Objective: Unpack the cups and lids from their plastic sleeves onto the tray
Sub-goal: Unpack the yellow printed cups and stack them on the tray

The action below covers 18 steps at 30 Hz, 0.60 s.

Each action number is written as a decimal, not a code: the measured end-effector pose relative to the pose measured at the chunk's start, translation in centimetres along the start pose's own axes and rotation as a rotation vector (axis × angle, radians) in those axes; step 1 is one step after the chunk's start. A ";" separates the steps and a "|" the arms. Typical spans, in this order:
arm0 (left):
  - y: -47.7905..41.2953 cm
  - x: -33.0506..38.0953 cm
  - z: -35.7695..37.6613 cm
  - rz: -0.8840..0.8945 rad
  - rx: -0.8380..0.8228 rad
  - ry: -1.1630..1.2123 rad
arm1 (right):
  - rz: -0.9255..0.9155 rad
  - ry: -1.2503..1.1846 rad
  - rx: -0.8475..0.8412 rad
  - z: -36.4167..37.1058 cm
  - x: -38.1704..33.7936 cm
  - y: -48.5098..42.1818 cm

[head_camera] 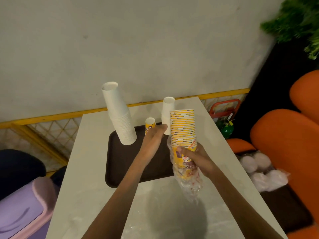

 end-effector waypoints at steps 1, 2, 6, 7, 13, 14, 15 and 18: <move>-0.5 1.5 -0.2 0.049 0.006 -0.028 | -0.002 0.020 -0.015 -0.2 -0.2 -0.3; -0.8 3.0 -0.3 0.088 -0.003 -0.066 | -0.004 0.037 -0.034 -0.2 -0.4 -0.5; -2.9 6.8 -0.3 0.077 -0.084 -0.291 | 0.024 0.103 -0.099 -0.1 -0.6 -1.3; -3.2 7.5 -0.2 0.067 -0.115 -0.381 | 0.029 0.113 -0.114 -0.1 -0.6 -1.3; -3.9 9.5 1.0 0.056 -0.271 -0.729 | 0.005 0.130 -0.184 -0.1 -0.6 -1.8; -4.0 9.6 1.0 0.048 -0.290 -0.751 | 0.003 0.137 -0.192 -0.1 -0.6 -1.9; -4.1 9.6 1.0 0.037 -0.298 -0.782 | 0.003 0.147 -0.198 0.0 -0.5 -1.9; -4.3 9.7 1.0 0.027 -0.294 -0.864 | 0.000 0.175 -0.201 -0.1 -0.1 -2.1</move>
Point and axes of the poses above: each hand's wrist, its own y-axis away from the middle knuckle, its own z-axis out of the palm, x = y × z, the point moved 7 cm from there along -y, towards the middle knuckle, and after that the axes turned 14 degrees about -z, right-handed, at the moved point
